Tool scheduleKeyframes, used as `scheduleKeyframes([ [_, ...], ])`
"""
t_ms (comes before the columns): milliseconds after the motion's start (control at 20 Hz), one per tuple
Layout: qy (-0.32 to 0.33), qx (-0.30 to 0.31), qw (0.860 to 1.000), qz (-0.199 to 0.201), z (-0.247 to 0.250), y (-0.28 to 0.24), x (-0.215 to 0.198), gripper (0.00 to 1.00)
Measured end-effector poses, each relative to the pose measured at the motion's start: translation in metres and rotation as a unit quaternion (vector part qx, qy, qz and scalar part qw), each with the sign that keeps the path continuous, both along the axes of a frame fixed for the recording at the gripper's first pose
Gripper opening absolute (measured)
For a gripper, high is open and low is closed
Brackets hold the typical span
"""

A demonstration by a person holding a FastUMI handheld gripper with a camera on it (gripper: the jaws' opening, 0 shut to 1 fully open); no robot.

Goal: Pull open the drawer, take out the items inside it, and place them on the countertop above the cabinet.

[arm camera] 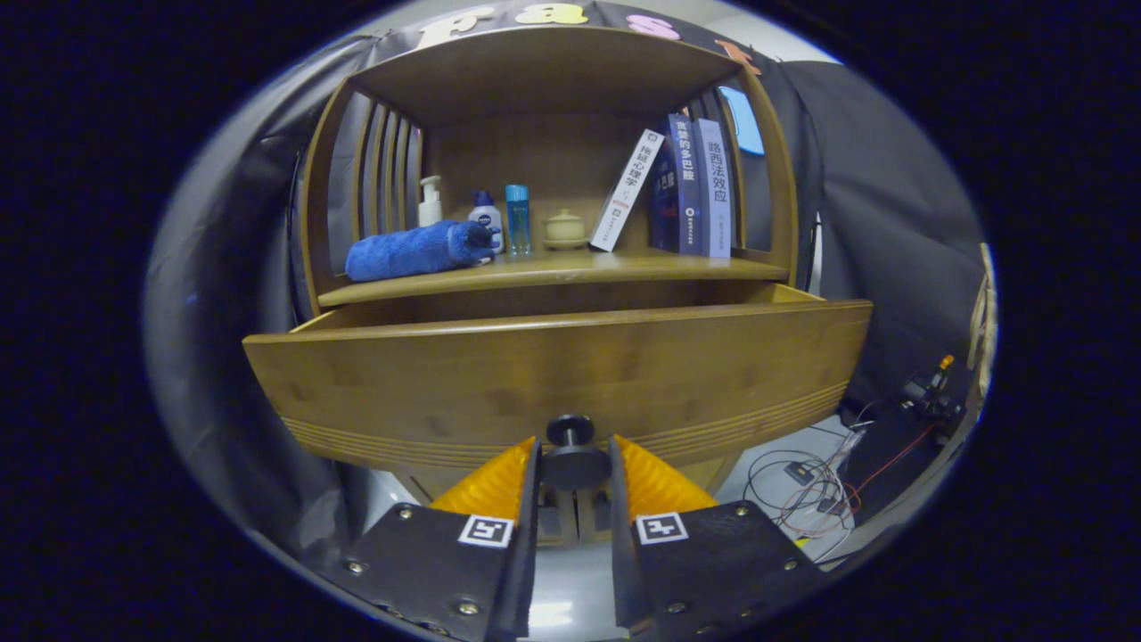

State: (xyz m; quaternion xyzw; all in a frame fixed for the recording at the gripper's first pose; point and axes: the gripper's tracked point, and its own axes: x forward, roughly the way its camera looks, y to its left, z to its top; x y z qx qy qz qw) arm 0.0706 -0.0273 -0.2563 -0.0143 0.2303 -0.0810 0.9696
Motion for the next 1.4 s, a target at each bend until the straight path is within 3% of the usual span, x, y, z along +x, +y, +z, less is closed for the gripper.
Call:
scheduleKeyframes([
  [300,0.001,-0.001,1.000,-0.014,0.000,0.000,-0.036,0.35],
  [650,-0.002,0.005,1.000,-0.003,0.000,0.001,-0.037,0.36],
  [800,-0.015,0.012,1.000,0.006,0.009,0.004,-0.036,0.42],
  [900,-0.058,0.020,0.998,0.017,0.037,0.008,-0.029,0.45],
  [1100,-0.118,0.015,0.993,-0.002,0.101,0.002,-0.018,0.45],
  [1400,-0.111,0.003,0.994,0.008,0.132,0.004,0.023,0.45],
])
